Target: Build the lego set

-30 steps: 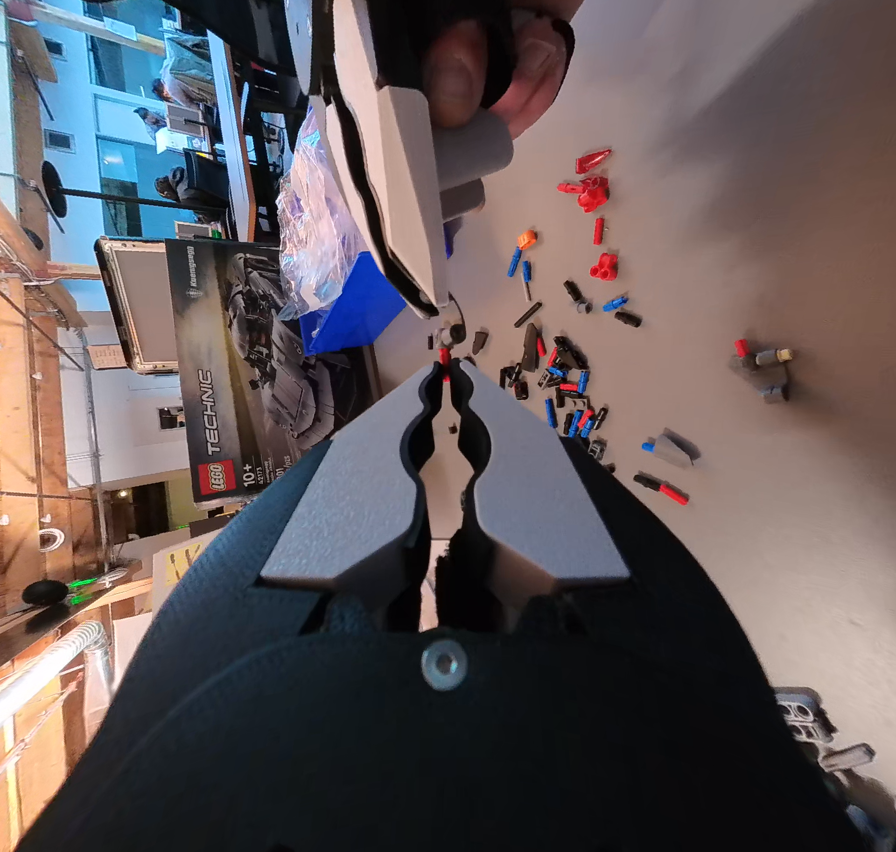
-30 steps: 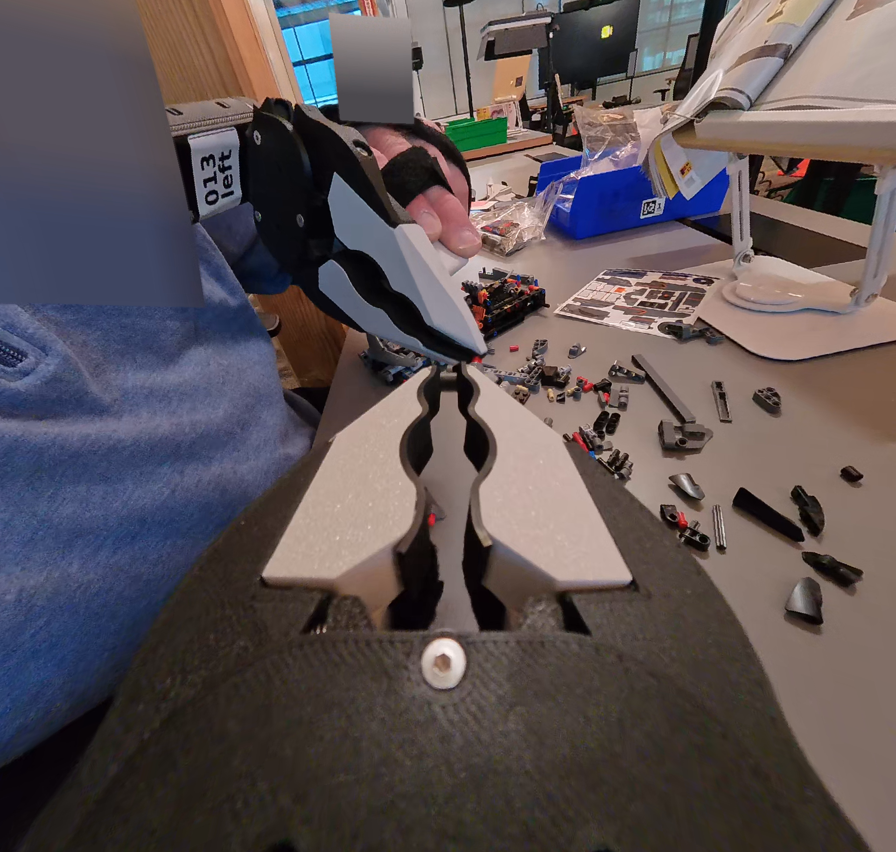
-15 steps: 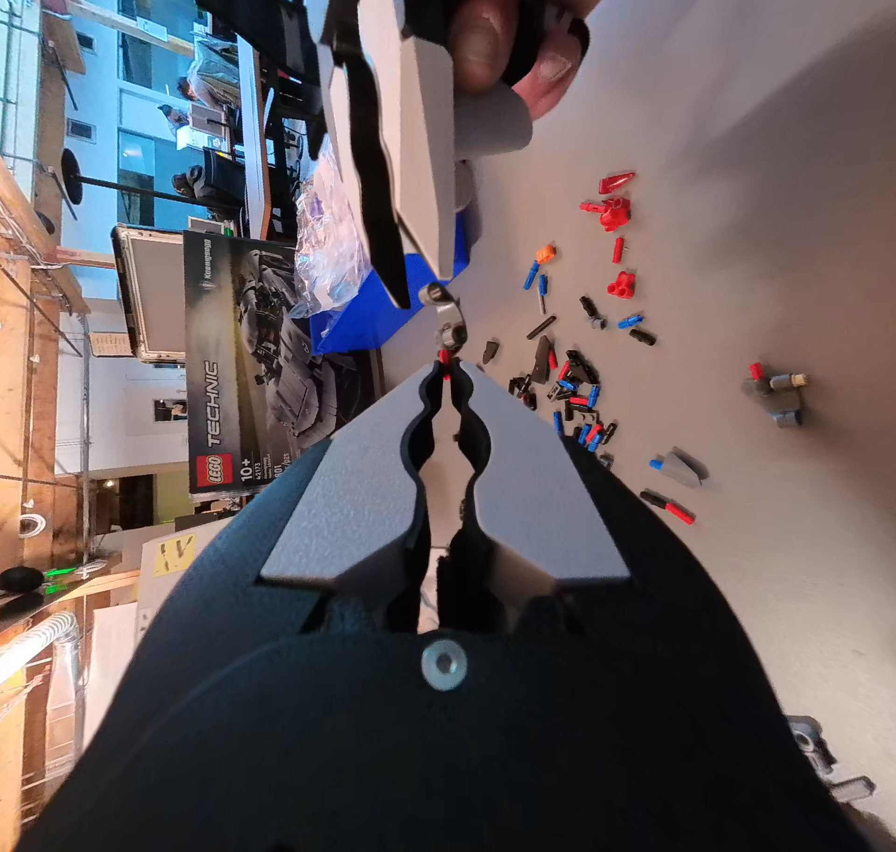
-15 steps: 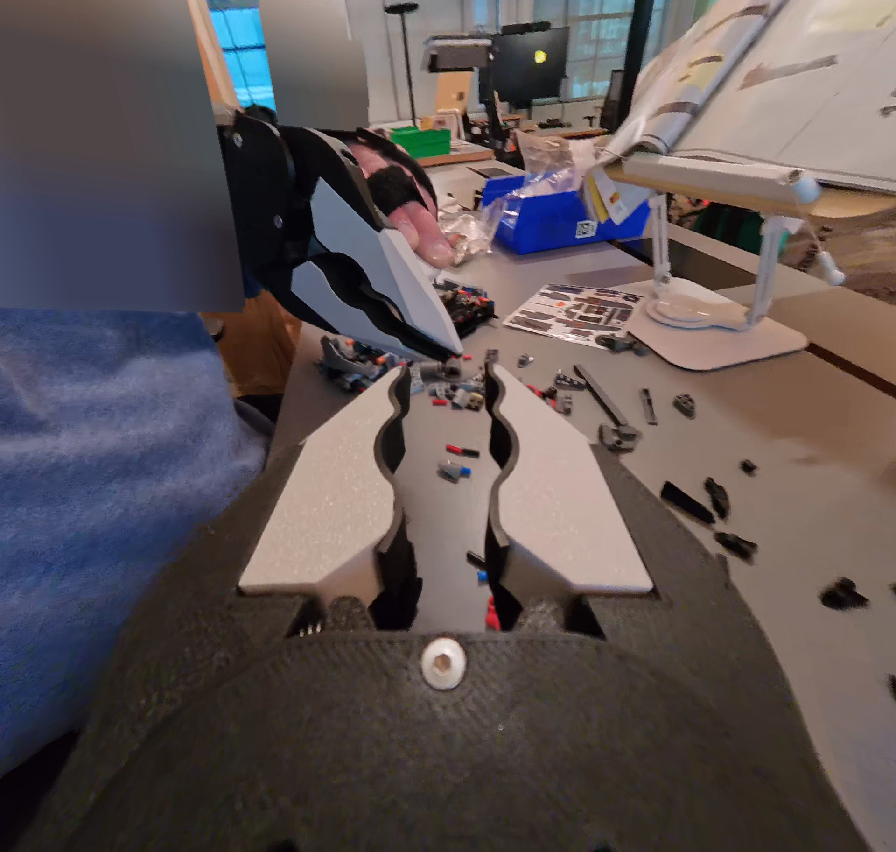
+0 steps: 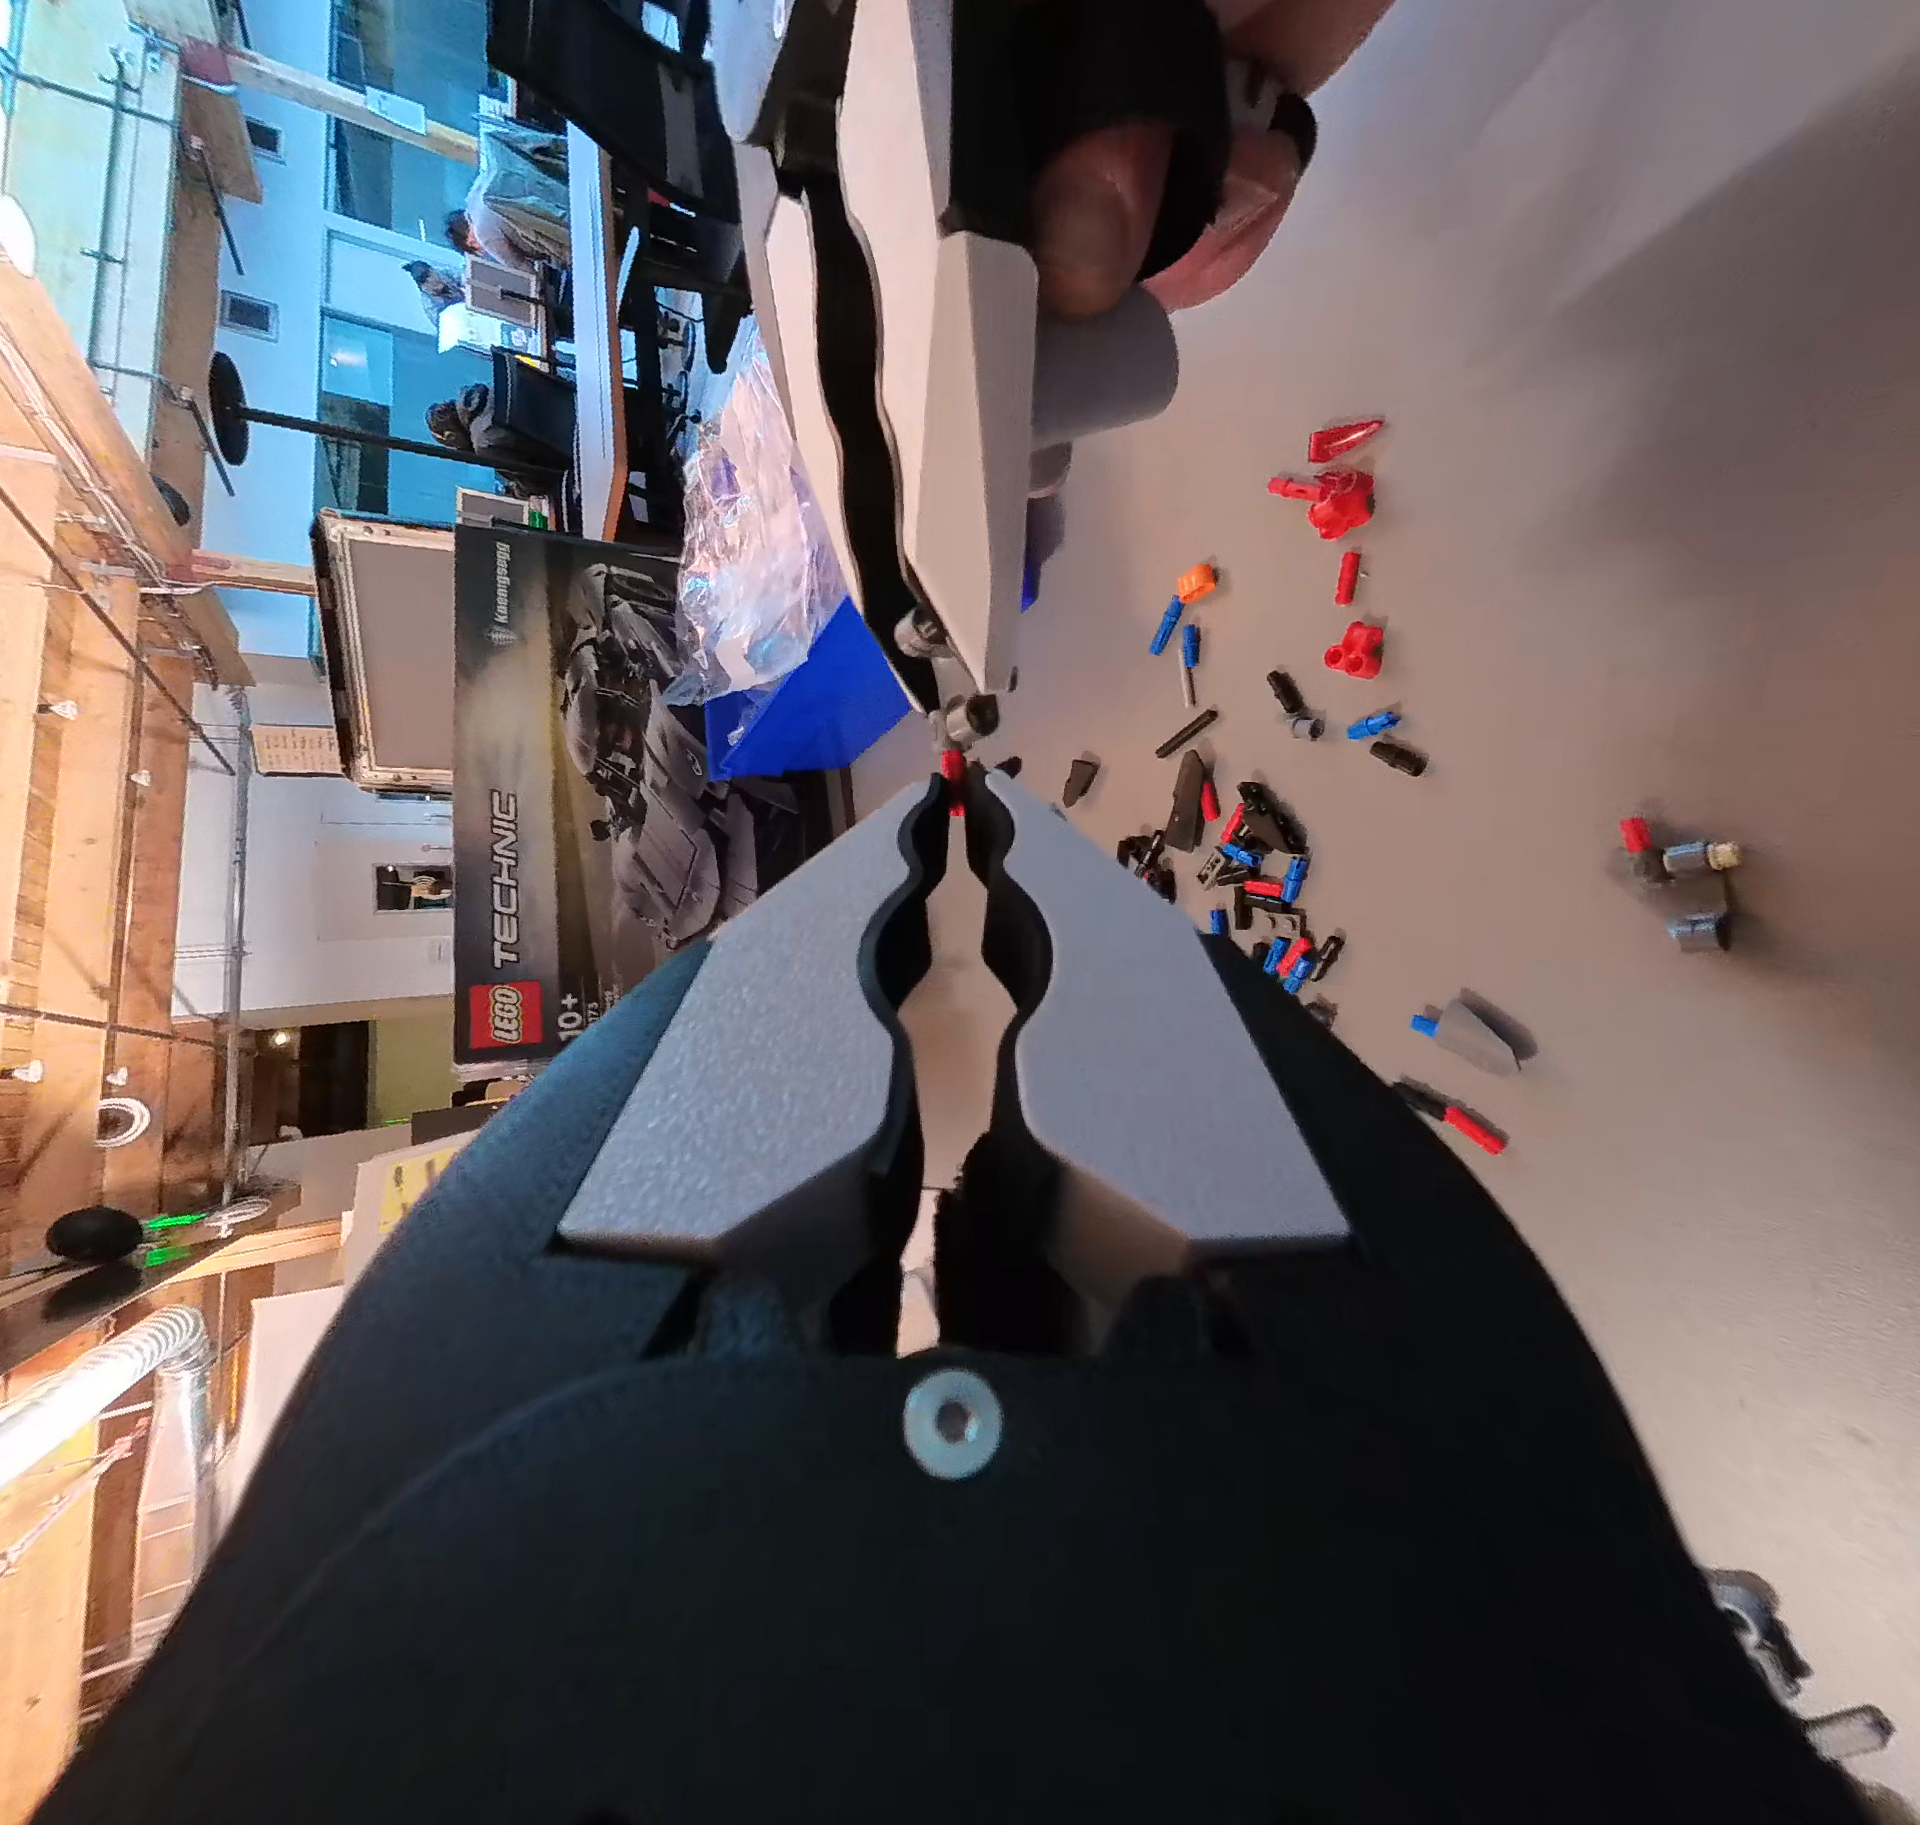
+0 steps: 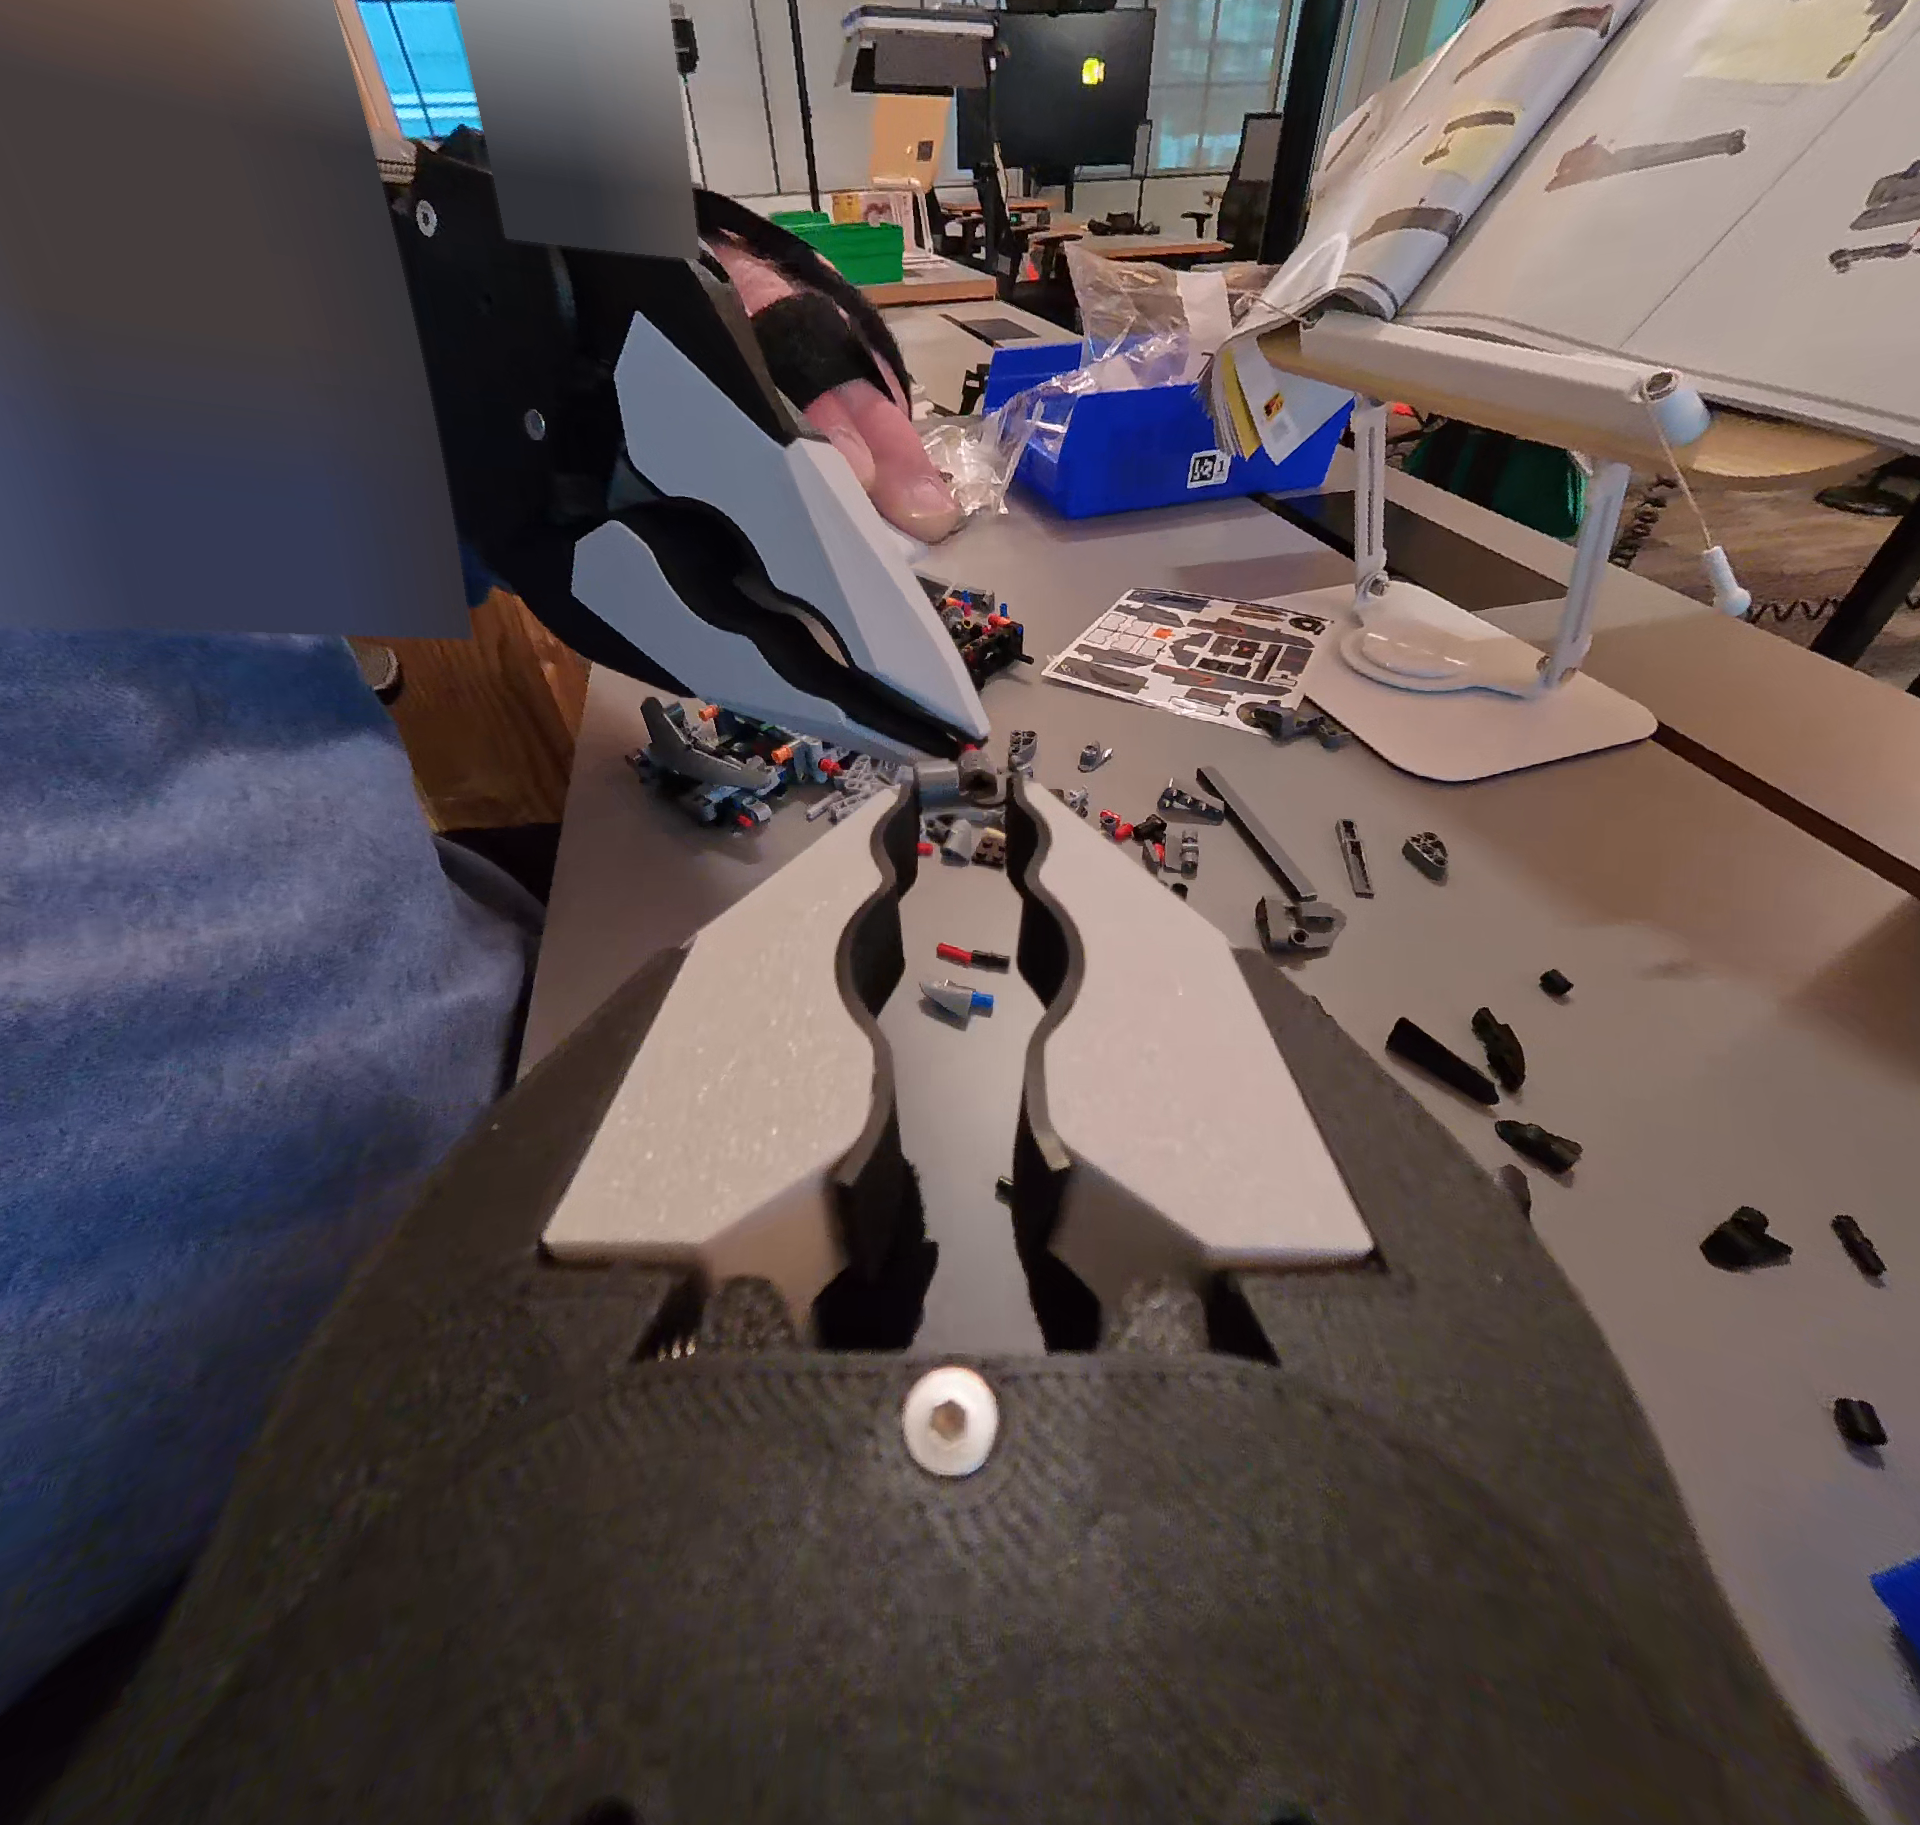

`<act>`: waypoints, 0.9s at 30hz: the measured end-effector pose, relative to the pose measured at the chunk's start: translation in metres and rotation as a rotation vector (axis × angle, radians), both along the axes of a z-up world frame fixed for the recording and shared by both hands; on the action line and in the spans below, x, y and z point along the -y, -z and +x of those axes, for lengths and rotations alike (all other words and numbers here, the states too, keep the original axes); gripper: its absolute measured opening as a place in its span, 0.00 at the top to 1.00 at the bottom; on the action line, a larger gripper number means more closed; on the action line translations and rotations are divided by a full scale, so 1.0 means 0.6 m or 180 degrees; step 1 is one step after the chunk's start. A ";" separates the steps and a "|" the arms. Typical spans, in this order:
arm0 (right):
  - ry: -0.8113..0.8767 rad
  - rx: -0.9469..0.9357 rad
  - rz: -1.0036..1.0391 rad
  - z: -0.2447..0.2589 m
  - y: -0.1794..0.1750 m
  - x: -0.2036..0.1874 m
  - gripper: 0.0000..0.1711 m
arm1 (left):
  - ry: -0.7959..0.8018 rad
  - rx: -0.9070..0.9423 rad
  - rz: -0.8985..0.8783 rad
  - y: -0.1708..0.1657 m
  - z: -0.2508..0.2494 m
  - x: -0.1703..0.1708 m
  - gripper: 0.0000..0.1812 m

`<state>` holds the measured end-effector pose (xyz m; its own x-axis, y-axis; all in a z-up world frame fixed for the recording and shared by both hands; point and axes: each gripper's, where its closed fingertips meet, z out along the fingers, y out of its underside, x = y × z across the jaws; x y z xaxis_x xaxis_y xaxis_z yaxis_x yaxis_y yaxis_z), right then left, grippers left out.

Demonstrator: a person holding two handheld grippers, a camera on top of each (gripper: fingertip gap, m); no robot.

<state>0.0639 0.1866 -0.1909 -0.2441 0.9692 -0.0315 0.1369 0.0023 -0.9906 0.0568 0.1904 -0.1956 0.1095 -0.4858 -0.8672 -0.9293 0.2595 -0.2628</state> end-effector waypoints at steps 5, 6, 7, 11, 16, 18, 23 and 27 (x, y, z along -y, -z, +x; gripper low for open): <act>0.0010 -0.0031 -0.0075 0.000 0.002 -0.001 0.92 | -0.0021 -0.0037 -0.0003 0.003 0.001 -0.001 1.00; 0.0010 -0.0046 -0.0095 0.000 0.002 -0.002 0.92 | -0.0027 -0.0040 0.0004 0.003 0.002 -0.001 1.00; 0.0020 -0.0056 -0.0096 0.000 0.002 -0.002 0.92 | -0.0034 -0.0049 0.0010 0.002 0.002 -0.001 1.00; 0.0019 -0.0045 -0.0085 -0.003 0.004 0.000 0.92 | -0.0037 -0.0058 -0.0002 0.004 0.006 -0.001 1.00; 0.0004 -0.0044 -0.0116 -0.005 0.002 -0.002 0.92 | -0.0049 -0.0104 0.0049 0.000 0.005 -0.004 1.00; 0.0004 -0.0016 -0.0112 -0.007 0.005 -0.003 0.92 | -0.0065 -0.0128 0.0034 0.004 0.004 -0.005 1.00; 0.0048 -0.0080 -0.0085 -0.005 0.005 -0.006 0.92 | -0.0029 0.0060 -0.0054 0.003 0.002 -0.006 0.99; 0.0045 -0.0138 -0.0132 0.003 0.003 -0.013 0.93 | -0.0137 0.0337 -0.0103 -0.017 -0.014 -0.003 0.89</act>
